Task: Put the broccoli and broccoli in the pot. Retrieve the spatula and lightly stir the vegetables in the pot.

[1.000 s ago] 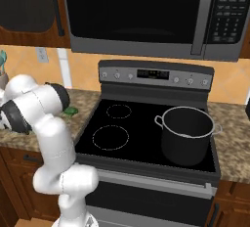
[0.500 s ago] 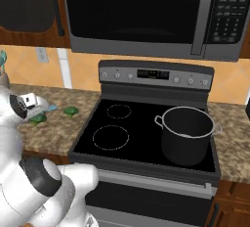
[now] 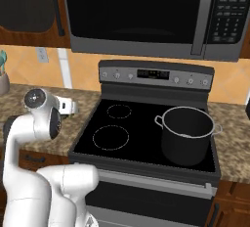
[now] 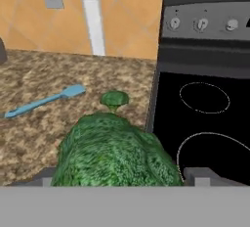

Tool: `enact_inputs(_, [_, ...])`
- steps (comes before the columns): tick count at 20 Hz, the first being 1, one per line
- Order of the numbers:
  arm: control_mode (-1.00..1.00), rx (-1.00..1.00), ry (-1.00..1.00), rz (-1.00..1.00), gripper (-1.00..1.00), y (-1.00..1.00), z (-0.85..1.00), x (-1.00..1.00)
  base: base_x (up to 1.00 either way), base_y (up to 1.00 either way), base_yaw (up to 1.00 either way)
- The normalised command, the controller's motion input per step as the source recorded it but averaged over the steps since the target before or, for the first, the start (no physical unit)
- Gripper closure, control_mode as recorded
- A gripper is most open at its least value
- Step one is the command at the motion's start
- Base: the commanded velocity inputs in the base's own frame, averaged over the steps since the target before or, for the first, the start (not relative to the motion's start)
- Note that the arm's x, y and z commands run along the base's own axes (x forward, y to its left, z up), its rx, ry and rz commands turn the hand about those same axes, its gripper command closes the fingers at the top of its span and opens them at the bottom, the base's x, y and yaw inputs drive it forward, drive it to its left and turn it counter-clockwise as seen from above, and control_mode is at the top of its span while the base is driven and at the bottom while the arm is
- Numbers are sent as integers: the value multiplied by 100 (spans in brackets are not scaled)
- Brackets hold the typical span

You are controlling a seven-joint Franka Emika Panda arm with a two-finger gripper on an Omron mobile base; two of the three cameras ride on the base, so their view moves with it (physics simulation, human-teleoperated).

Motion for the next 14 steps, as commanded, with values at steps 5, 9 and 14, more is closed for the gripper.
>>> enact_inputs(5, [-100, 36, 1, -29, 100, -100, 84, 0, 0, 0, 0])
enact_inputs(9, [-100, 23, 10, -23, 100, -100, 60, 0, 0, 0, 0])
enact_inputs(14, [-100, 11, 19, -17, 100, -100, 43, -2, 0, 0, 0])
